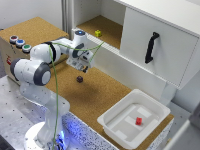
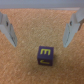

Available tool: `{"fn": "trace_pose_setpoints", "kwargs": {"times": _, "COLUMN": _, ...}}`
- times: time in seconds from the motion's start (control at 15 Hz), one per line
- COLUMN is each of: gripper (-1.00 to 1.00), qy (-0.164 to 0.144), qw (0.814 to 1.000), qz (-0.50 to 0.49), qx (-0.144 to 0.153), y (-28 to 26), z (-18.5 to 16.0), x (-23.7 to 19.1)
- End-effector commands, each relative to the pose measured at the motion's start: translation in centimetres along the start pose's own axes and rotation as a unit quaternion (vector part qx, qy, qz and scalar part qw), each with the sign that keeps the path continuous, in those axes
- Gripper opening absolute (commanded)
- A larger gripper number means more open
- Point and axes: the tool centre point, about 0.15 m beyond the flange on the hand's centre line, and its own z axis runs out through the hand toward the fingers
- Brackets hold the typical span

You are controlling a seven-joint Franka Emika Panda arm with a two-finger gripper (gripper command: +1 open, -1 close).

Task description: Slide right the purple block

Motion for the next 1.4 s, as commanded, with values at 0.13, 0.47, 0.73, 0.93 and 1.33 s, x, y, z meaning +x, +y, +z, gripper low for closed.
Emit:
{"fn": "trace_pose_setpoints", "kwargs": {"times": 0.13, "gripper": -1.00, "qy": -0.005, "qw": 1.000, "qz": 0.008, "qx": -0.013, "y": -5.7, "z": 4.2, "x": -1.6}}
{"fn": "trace_pose_setpoints", "kwargs": {"times": 0.47, "gripper": -1.00, "qy": 0.012, "qw": 1.000, "qz": 0.027, "qx": -0.009, "y": -6.5, "z": 5.6, "x": -0.3}}
{"fn": "trace_pose_setpoints", "kwargs": {"times": 0.73, "gripper": -1.00, "qy": 0.034, "qw": 0.999, "qz": 0.029, "qx": -0.018, "y": -6.0, "z": 6.5, "x": 1.4}}
{"fn": "trace_pose_setpoints", "kwargs": {"times": 0.93, "gripper": -1.00, "qy": 0.040, "qw": 0.999, "qz": 0.037, "qx": -0.006, "y": -5.3, "z": 6.7, "x": 2.5}}
{"fn": "trace_pose_setpoints", "kwargs": {"times": 1.33, "gripper": -1.00, "qy": 0.028, "qw": 0.999, "qz": 0.043, "qx": -0.014, "y": -3.2, "z": 8.4, "x": 2.9}}
